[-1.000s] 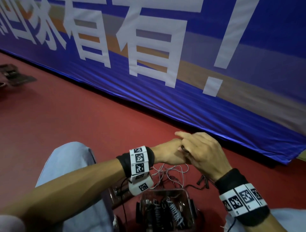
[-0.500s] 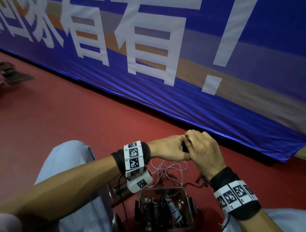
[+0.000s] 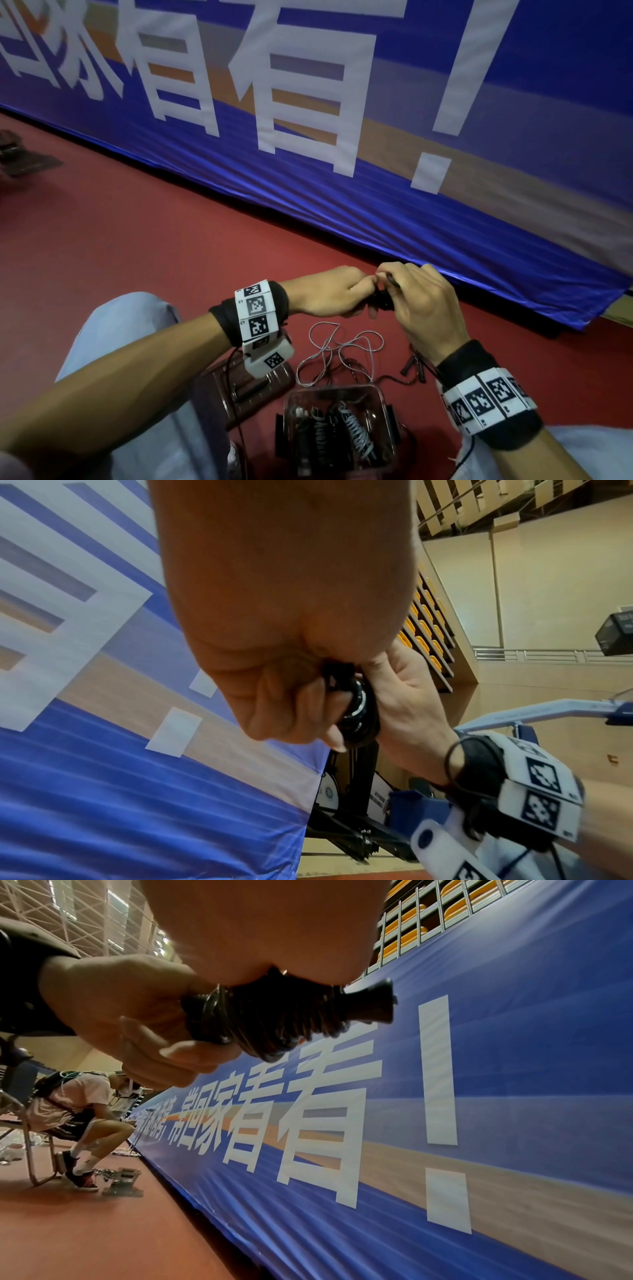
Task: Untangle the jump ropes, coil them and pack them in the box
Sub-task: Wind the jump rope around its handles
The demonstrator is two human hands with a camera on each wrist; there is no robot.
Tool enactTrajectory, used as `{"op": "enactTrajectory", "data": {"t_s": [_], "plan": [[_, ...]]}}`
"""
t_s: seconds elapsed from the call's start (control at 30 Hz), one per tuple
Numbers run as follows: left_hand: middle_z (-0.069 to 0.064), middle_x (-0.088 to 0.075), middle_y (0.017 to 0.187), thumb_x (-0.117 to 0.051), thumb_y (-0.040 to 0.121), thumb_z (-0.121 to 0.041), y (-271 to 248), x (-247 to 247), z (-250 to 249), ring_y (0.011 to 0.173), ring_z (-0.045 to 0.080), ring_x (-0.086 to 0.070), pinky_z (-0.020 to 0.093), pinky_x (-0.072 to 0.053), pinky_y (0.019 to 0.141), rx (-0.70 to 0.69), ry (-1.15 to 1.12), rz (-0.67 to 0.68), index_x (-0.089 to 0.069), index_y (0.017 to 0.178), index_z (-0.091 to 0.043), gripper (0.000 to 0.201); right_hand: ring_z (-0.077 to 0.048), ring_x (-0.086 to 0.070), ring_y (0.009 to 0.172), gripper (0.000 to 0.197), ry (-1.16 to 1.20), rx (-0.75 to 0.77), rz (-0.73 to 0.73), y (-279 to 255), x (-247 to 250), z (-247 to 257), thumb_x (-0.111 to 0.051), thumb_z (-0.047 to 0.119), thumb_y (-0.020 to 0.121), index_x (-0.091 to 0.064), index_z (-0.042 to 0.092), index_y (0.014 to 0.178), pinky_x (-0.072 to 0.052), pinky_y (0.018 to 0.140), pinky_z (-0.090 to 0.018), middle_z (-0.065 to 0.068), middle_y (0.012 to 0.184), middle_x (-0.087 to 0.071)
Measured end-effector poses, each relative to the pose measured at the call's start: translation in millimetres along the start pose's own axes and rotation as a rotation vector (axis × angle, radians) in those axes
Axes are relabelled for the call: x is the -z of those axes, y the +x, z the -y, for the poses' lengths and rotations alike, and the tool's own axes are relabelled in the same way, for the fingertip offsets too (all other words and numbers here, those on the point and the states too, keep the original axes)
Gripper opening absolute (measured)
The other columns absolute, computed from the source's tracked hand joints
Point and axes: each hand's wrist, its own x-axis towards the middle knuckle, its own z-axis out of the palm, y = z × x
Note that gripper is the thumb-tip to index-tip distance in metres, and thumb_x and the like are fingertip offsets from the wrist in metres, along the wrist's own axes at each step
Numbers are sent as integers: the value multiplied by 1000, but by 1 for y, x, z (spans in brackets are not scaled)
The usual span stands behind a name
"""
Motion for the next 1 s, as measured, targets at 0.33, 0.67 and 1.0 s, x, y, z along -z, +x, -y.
{"op": "enactTrajectory", "data": {"t_s": [0.33, 0.67, 1.0], "plan": [[-8, -54, 55, -62, 93, -24, 7, -6, 8, 47, 3, -43, 23, -37, 48, 40, 85, -456, -58, 66, -19, 28, -18, -40, 50, 27, -47, -70, 44, 0, -3, 2, -41, 32, 112, -58, 13, 107, -35, 57, -32, 3, 62, -54], [-8, -19, 52, -46, 86, -28, 10, 0, 8, 44, 7, -12, 21, -7, 41, 494, -877, 83, -37, 60, -23, 28, -19, -43, 48, 35, 0, -135, 180, 3, 2, 11, -33, 46, 109, -44, 17, 93, -18, 50, -18, 12, 61, -42], [-1, -9, 58, -49, 88, -73, 4, 3, 1, 47, 12, -11, 28, -8, 48, 380, -931, 282, -12, 72, -20, 67, -5, -33, 49, 41, 29, -194, 185, 6, 14, 10, -20, 40, 109, -40, 23, 77, -17, 57, -11, 16, 56, -30]]}}
